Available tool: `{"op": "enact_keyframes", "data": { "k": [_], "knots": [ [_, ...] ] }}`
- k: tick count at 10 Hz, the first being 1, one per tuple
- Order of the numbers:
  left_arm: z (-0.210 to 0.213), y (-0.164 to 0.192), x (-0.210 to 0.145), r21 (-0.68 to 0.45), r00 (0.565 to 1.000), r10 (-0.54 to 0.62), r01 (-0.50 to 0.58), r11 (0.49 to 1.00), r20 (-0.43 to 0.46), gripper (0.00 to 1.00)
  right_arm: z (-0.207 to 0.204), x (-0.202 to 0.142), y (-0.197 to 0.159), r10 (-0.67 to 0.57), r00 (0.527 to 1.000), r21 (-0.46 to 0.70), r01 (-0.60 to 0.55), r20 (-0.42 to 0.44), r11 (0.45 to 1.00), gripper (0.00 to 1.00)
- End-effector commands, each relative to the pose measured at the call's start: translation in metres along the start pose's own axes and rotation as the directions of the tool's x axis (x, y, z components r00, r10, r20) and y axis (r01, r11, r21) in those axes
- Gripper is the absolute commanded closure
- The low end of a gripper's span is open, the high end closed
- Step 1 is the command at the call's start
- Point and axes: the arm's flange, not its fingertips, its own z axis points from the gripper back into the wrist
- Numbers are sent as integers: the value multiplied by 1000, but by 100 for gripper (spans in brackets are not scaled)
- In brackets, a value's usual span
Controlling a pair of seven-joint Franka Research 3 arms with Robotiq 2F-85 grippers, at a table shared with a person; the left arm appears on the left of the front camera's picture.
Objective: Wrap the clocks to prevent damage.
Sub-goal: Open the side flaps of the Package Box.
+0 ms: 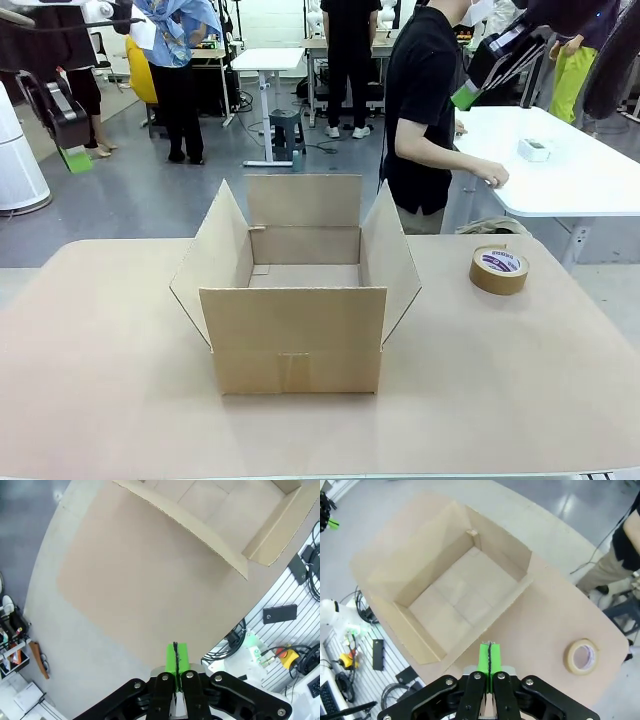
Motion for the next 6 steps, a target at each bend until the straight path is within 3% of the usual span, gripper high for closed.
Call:
{"op": "enact_keyframes", "data": {
  "k": [1,2,3,6],
  "knots": [
    [5,4,4,11,999,23,-23,1000,-28,100,1,5,2,-68,998,32,67,7,997,99],
    [0,0,0,0,1000,0,0,1000,0,100,0,0,0,0,1000,0,0,0,1000,99],
    [-10,-26,21,-8,968,245,-246,969,-50,100,-26,6,25,-54,998,-53,52,-37,997,99],
    [-21,-77,55,66,859,508,-505,861,-62,100,-73,18,78,-239,956,-231,197,-172,953,99]
  ]
}}
